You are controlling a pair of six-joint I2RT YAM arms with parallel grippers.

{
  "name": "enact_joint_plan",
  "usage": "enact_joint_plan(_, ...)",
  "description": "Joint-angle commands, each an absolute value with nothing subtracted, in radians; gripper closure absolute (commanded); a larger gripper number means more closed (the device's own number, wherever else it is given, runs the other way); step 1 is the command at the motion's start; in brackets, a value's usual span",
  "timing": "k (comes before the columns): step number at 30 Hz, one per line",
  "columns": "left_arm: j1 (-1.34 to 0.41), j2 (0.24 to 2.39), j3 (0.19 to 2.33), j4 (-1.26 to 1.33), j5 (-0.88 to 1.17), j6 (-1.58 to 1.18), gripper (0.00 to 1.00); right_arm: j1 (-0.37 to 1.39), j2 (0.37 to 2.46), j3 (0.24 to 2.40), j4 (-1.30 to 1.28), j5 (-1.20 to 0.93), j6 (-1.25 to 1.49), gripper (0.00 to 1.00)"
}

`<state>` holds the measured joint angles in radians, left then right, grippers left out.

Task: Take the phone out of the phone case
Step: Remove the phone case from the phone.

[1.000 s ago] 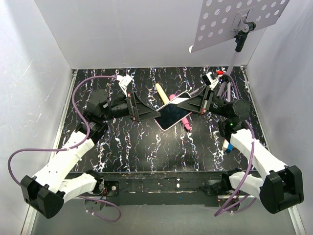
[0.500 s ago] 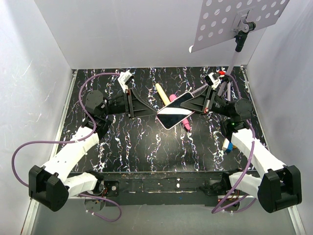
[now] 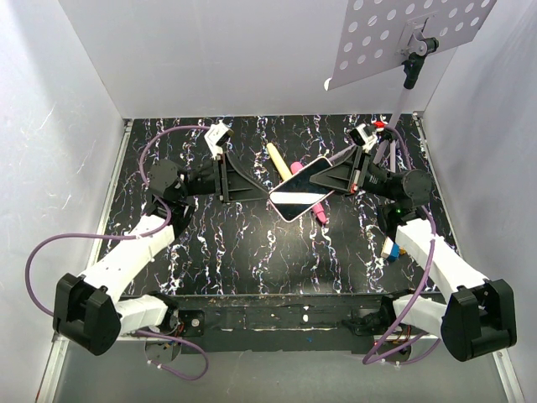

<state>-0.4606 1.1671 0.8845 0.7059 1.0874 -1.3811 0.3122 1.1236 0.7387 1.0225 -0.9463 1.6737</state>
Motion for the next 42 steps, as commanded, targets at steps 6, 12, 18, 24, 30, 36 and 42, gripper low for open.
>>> enact_joint_plan(6,-0.499,1.203,0.913,0.796,1.129,-1.402,0.66,0.305,1.131,0.793,1.158,-0.914,1.726,0.99)
enact_joint_plan(12,-0.5,1.224,0.896,0.946,1.121,-1.466,0.82,0.305,1.144,0.792,1.222,-0.917,1.769,0.99)
enact_joint_plan(18,-0.5,1.31,0.856,1.34,1.051,-1.67,0.92,0.308,1.132,0.795,1.301,-0.899,1.841,0.99)
enact_joint_plan(24,-0.509,1.416,0.888,1.542,0.977,-1.78,1.0,0.311,1.137,0.824,1.451,-0.844,1.98,0.99)
enact_joint_plan(30,-0.532,1.405,0.931,1.543,0.95,-1.727,1.0,0.321,1.114,0.909,1.461,-0.793,2.037,0.99)
enact_joint_plan(36,-0.577,1.414,0.992,1.543,0.922,-1.704,1.0,0.322,1.129,1.008,1.485,-0.762,2.081,0.99)
enact_joint_plan(42,-0.603,1.419,1.031,1.543,0.893,-1.686,1.0,0.325,1.192,1.023,1.605,-0.713,2.175,0.99)
